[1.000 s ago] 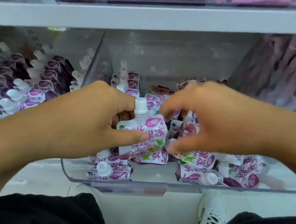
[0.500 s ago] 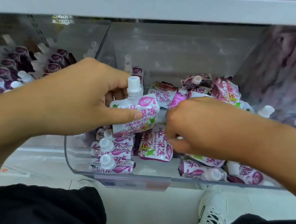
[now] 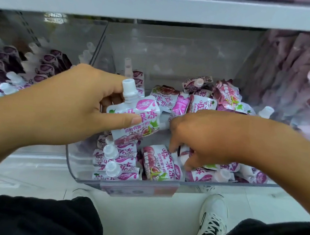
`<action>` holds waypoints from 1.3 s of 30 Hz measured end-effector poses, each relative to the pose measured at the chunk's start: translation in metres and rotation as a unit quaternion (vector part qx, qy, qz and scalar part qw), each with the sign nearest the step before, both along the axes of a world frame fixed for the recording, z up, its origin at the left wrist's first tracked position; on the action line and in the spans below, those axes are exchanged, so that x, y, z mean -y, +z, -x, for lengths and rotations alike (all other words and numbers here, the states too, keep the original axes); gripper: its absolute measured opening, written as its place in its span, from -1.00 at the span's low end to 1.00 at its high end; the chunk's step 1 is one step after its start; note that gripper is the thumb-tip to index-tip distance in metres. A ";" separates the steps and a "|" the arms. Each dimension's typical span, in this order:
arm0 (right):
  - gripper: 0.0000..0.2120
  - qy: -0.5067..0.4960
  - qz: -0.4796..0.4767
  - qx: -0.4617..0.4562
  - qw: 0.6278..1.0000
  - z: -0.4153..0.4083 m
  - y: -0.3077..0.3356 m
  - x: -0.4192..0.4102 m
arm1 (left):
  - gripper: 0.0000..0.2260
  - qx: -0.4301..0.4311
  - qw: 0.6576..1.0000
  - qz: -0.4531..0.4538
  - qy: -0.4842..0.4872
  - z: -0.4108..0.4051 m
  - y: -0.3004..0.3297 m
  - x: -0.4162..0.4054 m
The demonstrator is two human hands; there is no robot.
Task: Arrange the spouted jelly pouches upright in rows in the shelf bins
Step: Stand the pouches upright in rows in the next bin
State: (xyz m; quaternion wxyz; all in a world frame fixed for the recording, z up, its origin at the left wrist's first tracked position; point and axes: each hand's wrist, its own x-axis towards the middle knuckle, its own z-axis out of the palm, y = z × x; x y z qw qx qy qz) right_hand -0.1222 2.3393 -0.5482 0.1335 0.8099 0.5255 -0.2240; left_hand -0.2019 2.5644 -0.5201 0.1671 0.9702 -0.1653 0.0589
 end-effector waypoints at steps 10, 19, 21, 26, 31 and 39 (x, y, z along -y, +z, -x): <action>-0.82 0.031 -0.044 0.022 0.998 0.000 0.002 0.001 | -0.60 -0.021 1.000 0.005 0.008 0.000 0.002 0.001; -0.56 0.049 -0.032 0.055 0.997 0.012 -0.008 -0.024 | -0.54 -0.014 1.000 0.013 0.021 -0.001 -0.001 -0.002; -0.54 0.029 -0.032 0.046 0.998 0.010 -0.002 -0.021 | -0.55 -0.013 1.000 0.014 0.016 0.000 0.000 -0.003; -0.71 0.022 -0.147 -0.009 0.989 -0.008 0.006 0.000 | -0.58 -0.026 0.999 0.025 0.017 0.001 -0.001 -0.003; -0.73 -0.074 -0.282 -0.029 0.956 -0.020 0.029 0.022 | -0.66 -0.030 0.998 0.051 0.007 -0.001 0.002 0.001; -0.54 -0.263 -0.485 -0.023 0.834 -0.028 0.031 0.043 | -0.71 -0.055 0.998 0.008 -0.025 0.020 -0.008 0.057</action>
